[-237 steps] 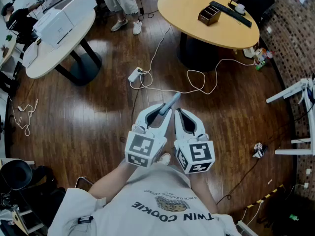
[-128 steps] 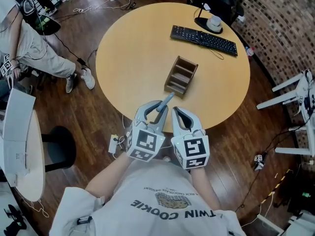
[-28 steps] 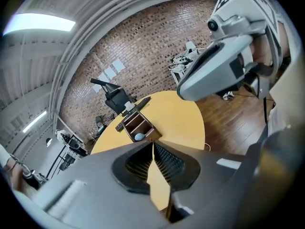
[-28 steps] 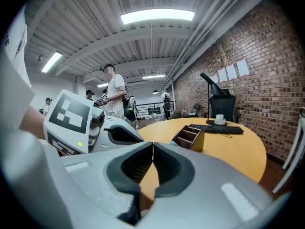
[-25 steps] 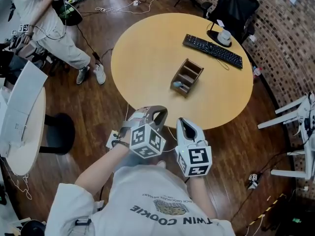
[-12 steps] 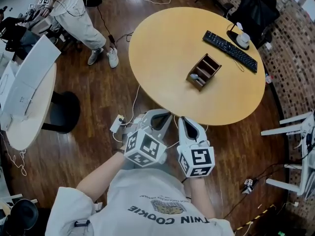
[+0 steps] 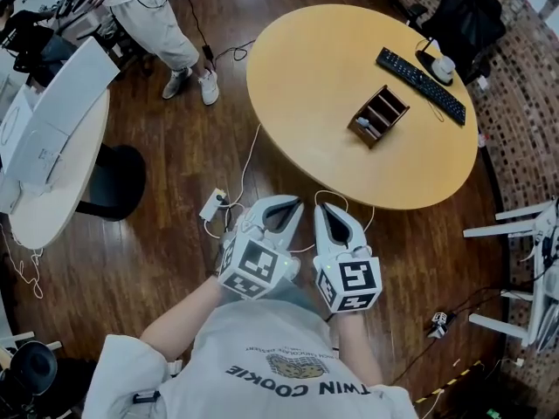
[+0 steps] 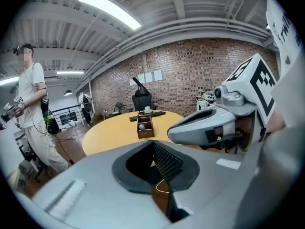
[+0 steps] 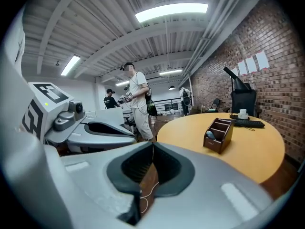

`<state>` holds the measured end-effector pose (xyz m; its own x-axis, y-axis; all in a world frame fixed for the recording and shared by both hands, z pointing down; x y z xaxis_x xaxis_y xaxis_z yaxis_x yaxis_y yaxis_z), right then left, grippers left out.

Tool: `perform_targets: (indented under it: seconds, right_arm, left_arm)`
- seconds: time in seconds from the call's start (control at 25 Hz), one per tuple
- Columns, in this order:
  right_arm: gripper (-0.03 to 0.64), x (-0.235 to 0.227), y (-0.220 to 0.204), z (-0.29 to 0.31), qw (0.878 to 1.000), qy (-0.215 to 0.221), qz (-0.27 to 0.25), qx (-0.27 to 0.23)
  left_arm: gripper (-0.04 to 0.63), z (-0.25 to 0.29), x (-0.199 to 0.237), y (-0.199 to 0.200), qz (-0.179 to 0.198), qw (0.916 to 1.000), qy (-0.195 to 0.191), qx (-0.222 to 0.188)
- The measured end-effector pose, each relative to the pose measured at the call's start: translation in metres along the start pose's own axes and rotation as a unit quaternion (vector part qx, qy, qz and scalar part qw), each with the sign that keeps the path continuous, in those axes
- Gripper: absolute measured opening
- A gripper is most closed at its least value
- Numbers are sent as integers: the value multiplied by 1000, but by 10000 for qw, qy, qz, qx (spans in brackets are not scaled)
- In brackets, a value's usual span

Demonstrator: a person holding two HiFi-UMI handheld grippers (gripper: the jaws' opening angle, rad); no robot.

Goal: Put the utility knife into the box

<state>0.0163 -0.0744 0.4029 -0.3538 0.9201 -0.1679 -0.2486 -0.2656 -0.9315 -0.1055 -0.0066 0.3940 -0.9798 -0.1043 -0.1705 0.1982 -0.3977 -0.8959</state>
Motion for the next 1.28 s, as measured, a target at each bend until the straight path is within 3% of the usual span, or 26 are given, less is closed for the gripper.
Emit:
perform_targets:
  seconds: [0.88, 1.28]
  right_arm:
    - [2, 211, -40, -82, 9994, -192, -189, -239]
    - [2, 248, -47, -123, 9981, -460, -174, -372]
  left_arm:
    - [8, -208, -37, -69, -632, 9965, 41, -550]
    - [8, -248, -64, -72, -731, 9944, -118, -750]
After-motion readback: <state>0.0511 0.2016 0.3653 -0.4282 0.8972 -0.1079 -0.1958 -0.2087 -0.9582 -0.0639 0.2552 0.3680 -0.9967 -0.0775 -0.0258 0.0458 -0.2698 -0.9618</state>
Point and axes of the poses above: the fingertips, and each gripper's own axes: z forward along the fingers, x to its left, y out of its top, the point moved 9 cm from there along -z, backward along the fingers, and after that the axes turned 5 degrees about y, right-handed, at the moved point
